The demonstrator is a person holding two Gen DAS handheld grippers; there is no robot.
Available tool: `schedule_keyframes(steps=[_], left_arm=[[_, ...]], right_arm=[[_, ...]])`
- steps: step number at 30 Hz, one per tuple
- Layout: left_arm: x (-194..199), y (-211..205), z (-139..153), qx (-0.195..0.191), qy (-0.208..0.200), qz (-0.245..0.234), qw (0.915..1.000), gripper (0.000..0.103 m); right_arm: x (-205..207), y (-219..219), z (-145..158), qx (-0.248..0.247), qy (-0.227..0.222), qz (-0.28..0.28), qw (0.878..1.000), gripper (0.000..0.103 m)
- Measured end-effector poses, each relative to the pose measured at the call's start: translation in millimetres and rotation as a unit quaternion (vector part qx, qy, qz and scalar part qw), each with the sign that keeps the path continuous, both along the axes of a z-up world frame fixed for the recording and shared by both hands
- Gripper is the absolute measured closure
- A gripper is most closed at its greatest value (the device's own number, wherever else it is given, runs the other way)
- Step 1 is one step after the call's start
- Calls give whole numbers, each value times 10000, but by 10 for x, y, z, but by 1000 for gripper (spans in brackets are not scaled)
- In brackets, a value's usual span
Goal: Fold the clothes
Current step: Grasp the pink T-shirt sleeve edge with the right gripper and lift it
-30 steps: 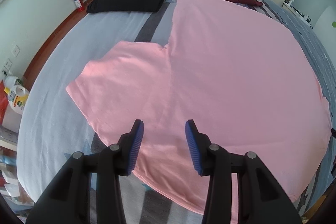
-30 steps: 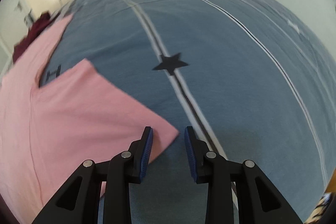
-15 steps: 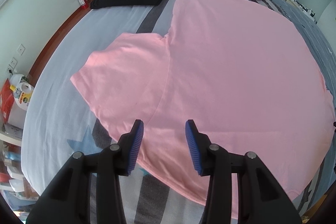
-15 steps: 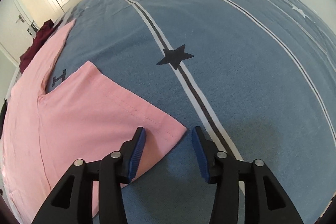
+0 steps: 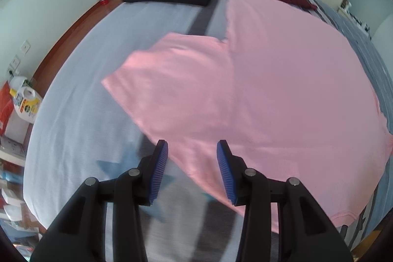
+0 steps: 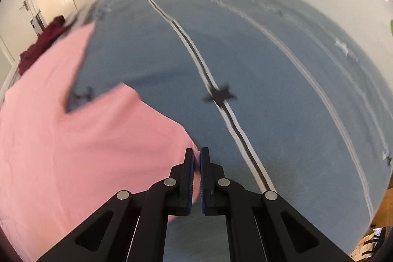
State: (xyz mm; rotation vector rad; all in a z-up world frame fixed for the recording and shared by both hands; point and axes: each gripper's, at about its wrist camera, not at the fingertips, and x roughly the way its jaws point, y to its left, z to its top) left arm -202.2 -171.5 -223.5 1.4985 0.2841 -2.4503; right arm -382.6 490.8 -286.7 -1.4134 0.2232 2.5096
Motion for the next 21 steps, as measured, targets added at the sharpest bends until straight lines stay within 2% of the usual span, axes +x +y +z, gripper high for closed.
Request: schedule_keyframes(steps=[2,5,8,10,13,16,18,21], left_arm=[[100,-228,13,82,37,91,9999,65],[283,-599,28,219,54,242,9995,65],[459,-961,80,299,73,277,9991,65],[560,-1193,155,276,147,226,9993,65],[664,-1521,254,348,254,177,9989,65],[717,-1758,287,404,311,51,9987,65],[743,-1848,256,377,319,-29,9988,65],[732,-1920,136,522,233,-76,9983,65]], right_arm=[[97,-323,343,234,268,266,9990,99],[46,-1066,778,341,625,787,9944,99],[139,-2069,1136,331,926,1532,9833,99],[238,-2874,1234,139,975,2112,9725,99],[377,-4116,1165,-297,949,2894,9520,99],[488,-5124,873,-755,819,3360,9353,99],[629,-5606,583,-1068,615,3472,9297,99],[784,-6137,114,-1280,155,3581,9247,99]])
